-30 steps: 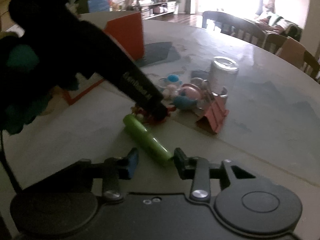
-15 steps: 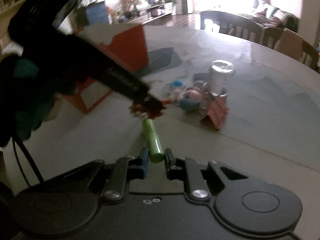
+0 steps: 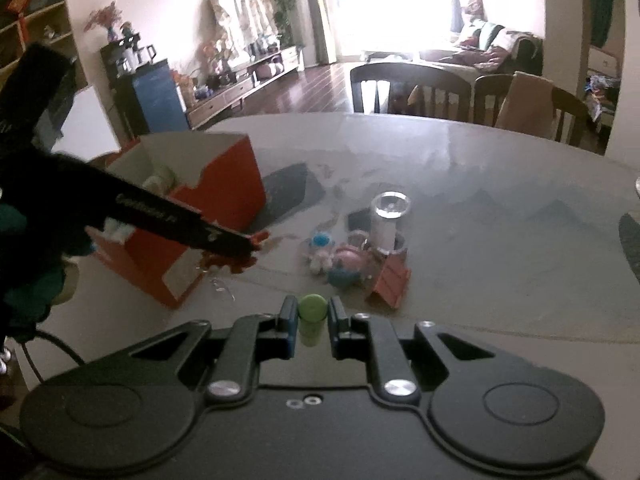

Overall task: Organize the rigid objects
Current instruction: 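Carry the keychain and marker with both tools into the cardboard box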

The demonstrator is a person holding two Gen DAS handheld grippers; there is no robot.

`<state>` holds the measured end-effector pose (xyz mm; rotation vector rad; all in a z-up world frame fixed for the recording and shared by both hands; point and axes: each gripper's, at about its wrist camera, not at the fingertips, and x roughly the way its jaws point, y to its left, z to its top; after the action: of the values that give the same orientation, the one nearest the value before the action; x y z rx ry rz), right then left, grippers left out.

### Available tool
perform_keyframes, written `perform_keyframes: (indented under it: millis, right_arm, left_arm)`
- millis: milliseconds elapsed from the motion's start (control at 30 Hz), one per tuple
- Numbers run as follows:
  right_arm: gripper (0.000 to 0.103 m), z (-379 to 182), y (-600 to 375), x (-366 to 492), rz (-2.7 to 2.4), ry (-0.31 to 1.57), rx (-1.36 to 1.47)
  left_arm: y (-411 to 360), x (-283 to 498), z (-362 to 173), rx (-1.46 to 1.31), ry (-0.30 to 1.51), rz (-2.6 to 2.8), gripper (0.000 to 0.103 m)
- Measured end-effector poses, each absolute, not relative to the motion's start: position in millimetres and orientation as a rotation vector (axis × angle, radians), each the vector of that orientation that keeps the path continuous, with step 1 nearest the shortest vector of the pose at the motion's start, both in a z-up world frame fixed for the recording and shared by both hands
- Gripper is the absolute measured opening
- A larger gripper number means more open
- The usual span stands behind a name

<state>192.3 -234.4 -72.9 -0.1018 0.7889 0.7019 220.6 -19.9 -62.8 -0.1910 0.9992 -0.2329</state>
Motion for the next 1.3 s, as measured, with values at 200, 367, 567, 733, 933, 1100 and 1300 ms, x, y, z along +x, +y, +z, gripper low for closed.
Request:
perform_keyframes:
  millis: [200, 367, 567, 733, 933, 1100, 1300]
  right_arm:
    - [0.014, -46.6, -226.3, 194.5, 0.688, 0.724, -0.069]
    - [0.014, -30.6, -209.3, 197.2, 0.695, 0.685, -0.059]
    - [0.014, -13.9, -176.9, 198.4, 0.717, 0.632, -0.073]
    - [0.014, -4.2, -146.7, 197.2, 0.742, 0.597, -0.087]
    - [0.014, 3.2, -107.7, 197.9, 0.763, 0.579, -0.095]
    - [0.014, 1.0, -76.8, 196.5, 0.781, 0.568, -0.115]
    - [0.014, -20.7, -40.1, 197.8, 0.772, 0.595, -0.189]
  left_arm:
    - [-5.1, 217.4, -39.9, -0.197, 0.961, -0.244, 0.028]
    - [13.2, 216.8, -18.2, -0.188, 0.926, -0.233, 0.028]
    - [48.0, 216.7, 6.5, -0.188, 0.883, -0.197, 0.028]
    - [83.3, 215.4, 22.1, -0.19, 0.848, -0.16, 0.028]
    - [127.0, 211.2, 28.2, -0.188, 0.836, -0.113, 0.028]
    - [161.2, 210.7, 24.5, -0.191, 0.848, -0.079, 0.028]
    - [196.7, 216.2, 6.8, -0.193, 0.89, -0.04, 0.028]
